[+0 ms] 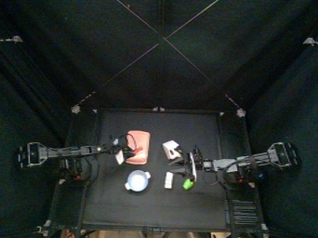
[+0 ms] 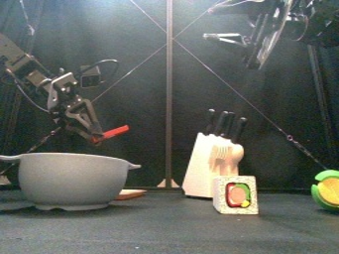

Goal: Put salmon on rice

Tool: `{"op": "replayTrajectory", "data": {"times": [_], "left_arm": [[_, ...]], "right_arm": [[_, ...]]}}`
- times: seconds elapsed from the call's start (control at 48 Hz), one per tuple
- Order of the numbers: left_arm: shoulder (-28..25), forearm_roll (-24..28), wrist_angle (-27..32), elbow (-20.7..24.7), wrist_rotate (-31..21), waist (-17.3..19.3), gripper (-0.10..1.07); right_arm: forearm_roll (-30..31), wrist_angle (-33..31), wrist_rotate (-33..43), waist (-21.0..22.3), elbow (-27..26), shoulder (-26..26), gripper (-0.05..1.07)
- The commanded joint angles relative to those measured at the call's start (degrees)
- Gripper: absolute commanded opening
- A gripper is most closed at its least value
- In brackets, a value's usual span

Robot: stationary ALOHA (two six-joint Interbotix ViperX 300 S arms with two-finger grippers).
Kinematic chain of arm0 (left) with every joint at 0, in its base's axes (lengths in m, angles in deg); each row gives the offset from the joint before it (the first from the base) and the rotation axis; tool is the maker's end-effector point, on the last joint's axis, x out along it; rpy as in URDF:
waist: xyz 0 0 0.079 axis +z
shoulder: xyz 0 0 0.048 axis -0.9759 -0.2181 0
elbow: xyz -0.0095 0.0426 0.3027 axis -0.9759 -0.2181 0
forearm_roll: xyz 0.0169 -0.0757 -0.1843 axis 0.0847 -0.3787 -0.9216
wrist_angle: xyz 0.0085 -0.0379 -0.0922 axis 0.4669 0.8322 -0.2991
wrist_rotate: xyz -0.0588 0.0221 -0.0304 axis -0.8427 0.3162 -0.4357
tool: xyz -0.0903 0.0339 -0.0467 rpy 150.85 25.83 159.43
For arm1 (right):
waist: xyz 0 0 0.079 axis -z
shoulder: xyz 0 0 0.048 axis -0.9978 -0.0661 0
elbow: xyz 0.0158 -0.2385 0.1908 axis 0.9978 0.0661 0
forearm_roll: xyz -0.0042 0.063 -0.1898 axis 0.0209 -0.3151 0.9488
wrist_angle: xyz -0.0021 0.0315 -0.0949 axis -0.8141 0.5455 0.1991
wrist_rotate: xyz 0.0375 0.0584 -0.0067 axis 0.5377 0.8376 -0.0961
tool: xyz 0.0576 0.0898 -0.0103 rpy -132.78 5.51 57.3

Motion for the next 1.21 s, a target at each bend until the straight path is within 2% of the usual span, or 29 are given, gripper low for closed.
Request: {"op": "replayTrajectory", "data": {"times": [0.0, 0.146, 0.229, 0.396, 0.604, 0.688, 0.75, 0.896, 1.042, 1.188], "left_arm": [[-0.7, -1.05, 0.09, 1.67, -0.09, 1.14, 0.63], [-0.79, -2.2, 1.32, 1.76, -0.09, 1.85, 0.63], [-0.79, -2.37, 3.96, 2.11, -0.18, 1.85, 0.63], [-0.79, -1.32, 9.4, 3.25, -0.18, -0.18, 0.63], [-0.79, 1.14, 9.32, 4.13, -1.32, -1.41, 0.63], [-0.62, 5.36, 6.86, 4.75, -1.85, -1.58, 0.63], [0.18, 7.82, 2.02, 5.36, -2.55, -2.2, 0.63], [1.85, 8.35, -6.94, 6.68, -2.9, -4.22, 0.64], [1.76, 4.83, -6.42, 7.29, -2.99, -4.66, 0.65], [0.7, 4.57, -6.24, 6.86, -2.9, -4.48, 0.65]], "right_arm": [[-0.09, 0.44, -0.09, -0.09, -0.53, 0.97, 0.82], [-0.35, 0.53, -0.09, -0.09, -0.44, 0.97, 0.82], [-0.44, 0.53, -0.09, -0.09, -0.44, 0.97, 0.82], [-0.62, 0.53, -0.09, -0.09, -0.44, 0.88, 0.82], [-0.53, 0.53, -0.09, -0.09, -0.44, 0.88, 0.82], [-0.53, 0.53, -0.09, -0.09, -0.35, 0.88, 0.82], [-0.53, 0.44, -0.09, -0.09, -0.44, 0.88, 0.82], [-0.53, 0.44, -0.09, -0.09, -0.44, 0.88, 0.82], [-0.7, 0.53, 0.0, -0.09, -0.35, 0.88, 0.82], [-1.14, 0.44, 0.0, -0.09, -0.35, 0.88, 0.82]]}}
